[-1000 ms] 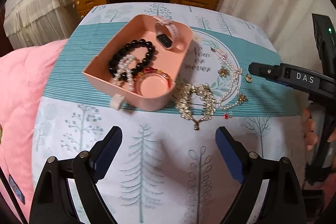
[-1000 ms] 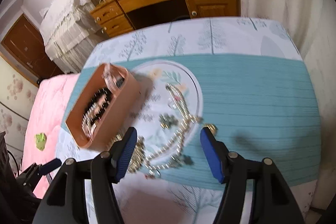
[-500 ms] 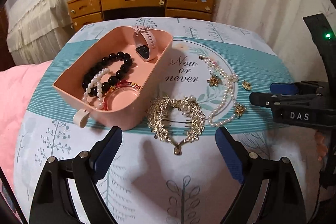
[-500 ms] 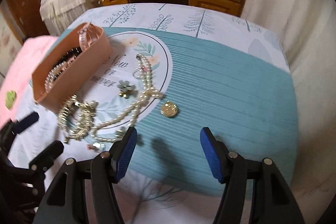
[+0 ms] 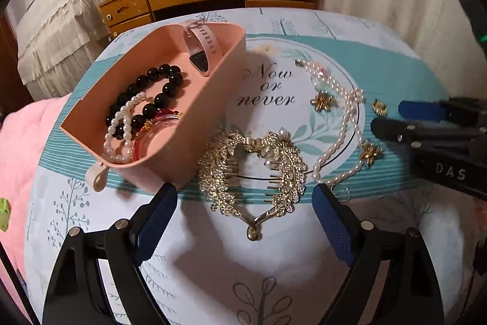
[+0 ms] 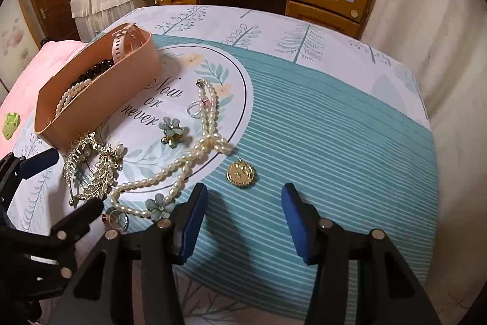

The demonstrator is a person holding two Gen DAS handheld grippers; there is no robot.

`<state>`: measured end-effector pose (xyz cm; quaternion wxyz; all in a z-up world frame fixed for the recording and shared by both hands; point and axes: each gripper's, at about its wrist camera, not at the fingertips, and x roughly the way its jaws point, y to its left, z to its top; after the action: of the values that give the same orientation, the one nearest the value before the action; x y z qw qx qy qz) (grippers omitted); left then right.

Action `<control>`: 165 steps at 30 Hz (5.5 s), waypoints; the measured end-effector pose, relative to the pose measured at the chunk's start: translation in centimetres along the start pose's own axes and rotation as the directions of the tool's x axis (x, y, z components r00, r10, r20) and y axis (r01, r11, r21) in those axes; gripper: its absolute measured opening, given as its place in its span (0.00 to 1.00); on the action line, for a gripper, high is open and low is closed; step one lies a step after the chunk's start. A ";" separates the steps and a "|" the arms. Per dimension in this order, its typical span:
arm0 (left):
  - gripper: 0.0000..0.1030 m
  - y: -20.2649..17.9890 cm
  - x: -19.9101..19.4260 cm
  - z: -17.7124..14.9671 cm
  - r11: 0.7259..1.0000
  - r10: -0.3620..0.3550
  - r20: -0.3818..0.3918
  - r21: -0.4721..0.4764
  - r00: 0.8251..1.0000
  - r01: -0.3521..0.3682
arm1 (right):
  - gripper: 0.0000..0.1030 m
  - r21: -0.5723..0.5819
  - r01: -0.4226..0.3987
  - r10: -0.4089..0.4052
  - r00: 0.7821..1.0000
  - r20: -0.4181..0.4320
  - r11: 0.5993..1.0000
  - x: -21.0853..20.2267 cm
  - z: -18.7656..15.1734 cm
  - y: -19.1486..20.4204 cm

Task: Organize jewelry
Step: 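Grasp the gold heart hair comb with the left tool while the right tool grasps the gold coin pendant, then carry the comb and coin pendant into the pink tray and open both tools, then move both tools toward the pearl necklace and flower charms on the cloth, then grasp the red-gem ring with the left tool while the right tool grasps the grey flower charm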

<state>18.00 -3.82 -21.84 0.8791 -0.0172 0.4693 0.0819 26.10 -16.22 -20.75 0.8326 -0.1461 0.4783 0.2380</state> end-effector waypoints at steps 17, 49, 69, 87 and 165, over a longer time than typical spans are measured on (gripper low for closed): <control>0.68 -0.1 0.6 0.6 0.998 -0.050 0.031 -0.046 0.998 0.052 | 0.19 -0.057 -0.001 0.005 0.998 0.069 0.998 0.5 0.8 1.4; 0.68 4.8 -6.3 -2.4 0.987 -0.127 -0.070 -0.111 0.989 0.119 | 0.19 0.104 -0.208 0.211 0.977 -0.016 0.973 -2.0 4.6 4.5; 0.68 11.7 -13.3 2.9 0.988 -0.152 0.107 0.037 0.983 0.149 | 0.19 0.201 -0.364 0.378 0.925 -0.038 0.910 -2.8 9.3 10.1; 0.74 15.2 -7.0 9.3 0.941 -0.325 0.014 0.106 0.946 0.322 | 0.24 0.586 -0.358 0.396 0.916 0.068 0.727 -1.0 12.6 8.5; 0.16 -3.1 -0.2 0.7 0.889 -0.307 -0.097 0.327 0.947 0.321 | 0.24 -0.362 -0.235 0.250 0.968 -0.005 0.902 -1.5 -1.7 3.6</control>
<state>18.98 -6.86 -21.48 0.8601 0.0568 0.4862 -0.1435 22.30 -14.41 -20.39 0.7654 -0.2306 0.4239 0.4259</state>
